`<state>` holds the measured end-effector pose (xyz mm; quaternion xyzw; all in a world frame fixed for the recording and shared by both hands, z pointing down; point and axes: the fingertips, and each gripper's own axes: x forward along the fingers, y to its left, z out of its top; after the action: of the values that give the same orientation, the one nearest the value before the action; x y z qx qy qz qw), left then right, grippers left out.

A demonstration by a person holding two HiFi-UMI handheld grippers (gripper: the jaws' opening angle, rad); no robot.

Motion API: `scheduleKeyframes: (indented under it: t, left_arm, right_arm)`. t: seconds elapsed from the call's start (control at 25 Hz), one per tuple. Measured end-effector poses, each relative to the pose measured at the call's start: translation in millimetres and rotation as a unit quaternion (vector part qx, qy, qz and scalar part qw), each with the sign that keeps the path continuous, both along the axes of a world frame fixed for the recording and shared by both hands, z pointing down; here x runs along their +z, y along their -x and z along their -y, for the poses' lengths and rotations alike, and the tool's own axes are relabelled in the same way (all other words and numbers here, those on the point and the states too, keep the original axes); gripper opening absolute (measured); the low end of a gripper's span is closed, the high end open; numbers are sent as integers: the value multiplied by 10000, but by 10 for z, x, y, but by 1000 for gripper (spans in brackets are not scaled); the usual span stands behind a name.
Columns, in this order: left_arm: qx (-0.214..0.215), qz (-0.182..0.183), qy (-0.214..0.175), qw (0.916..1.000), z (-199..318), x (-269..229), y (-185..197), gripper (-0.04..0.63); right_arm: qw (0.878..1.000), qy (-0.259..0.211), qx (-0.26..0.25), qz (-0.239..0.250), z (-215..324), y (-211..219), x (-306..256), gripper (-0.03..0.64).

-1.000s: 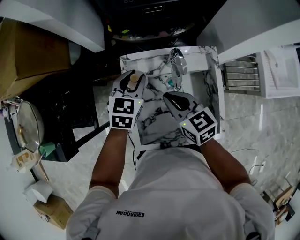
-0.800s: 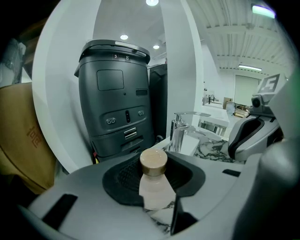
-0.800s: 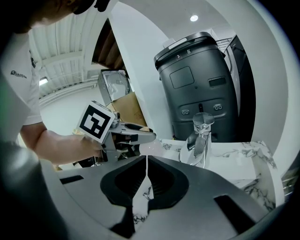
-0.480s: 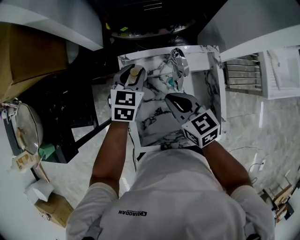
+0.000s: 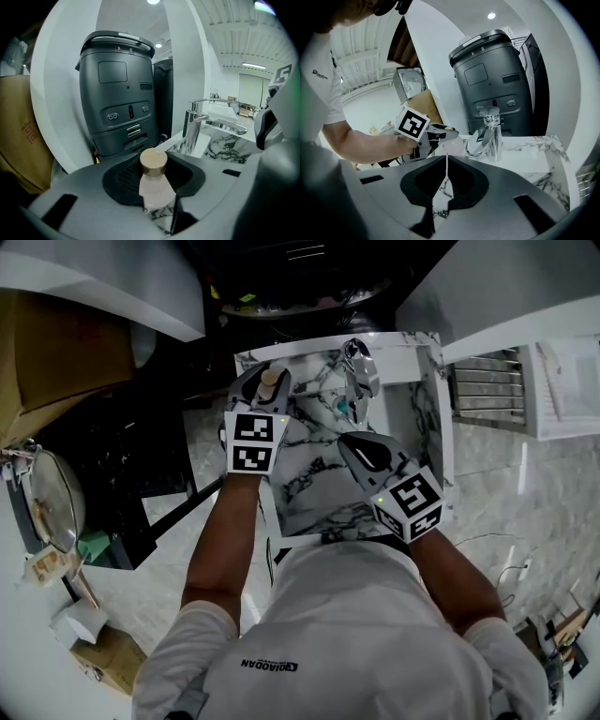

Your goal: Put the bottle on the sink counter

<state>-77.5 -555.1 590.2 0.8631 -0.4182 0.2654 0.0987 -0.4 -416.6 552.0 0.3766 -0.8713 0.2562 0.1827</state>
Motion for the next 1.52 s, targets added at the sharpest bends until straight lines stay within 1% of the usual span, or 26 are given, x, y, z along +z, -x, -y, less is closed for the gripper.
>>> scheduleKeyframes:
  t: [0.44, 0.84, 1.2, 1.52]
  left_arm:
    - [-33, 55, 31, 10000, 95, 134, 20, 137]
    - [-48, 82, 11, 10000, 135, 214, 37, 137]
    - [-98, 1, 11, 10000, 155, 240, 41, 137]
    - [-78, -38, -77, 9999, 155, 241, 38, 138]
  right_arm:
    - [9999, -17, 3, -121, 12, -49, 17, 43]
    - [9999, -15, 28, -98, 6, -32, 59, 43]
    - [9999, 3, 56, -114, 5, -64, 82, 43]
    - [9999, 32, 72, -131, -23, -88, 98, 43]
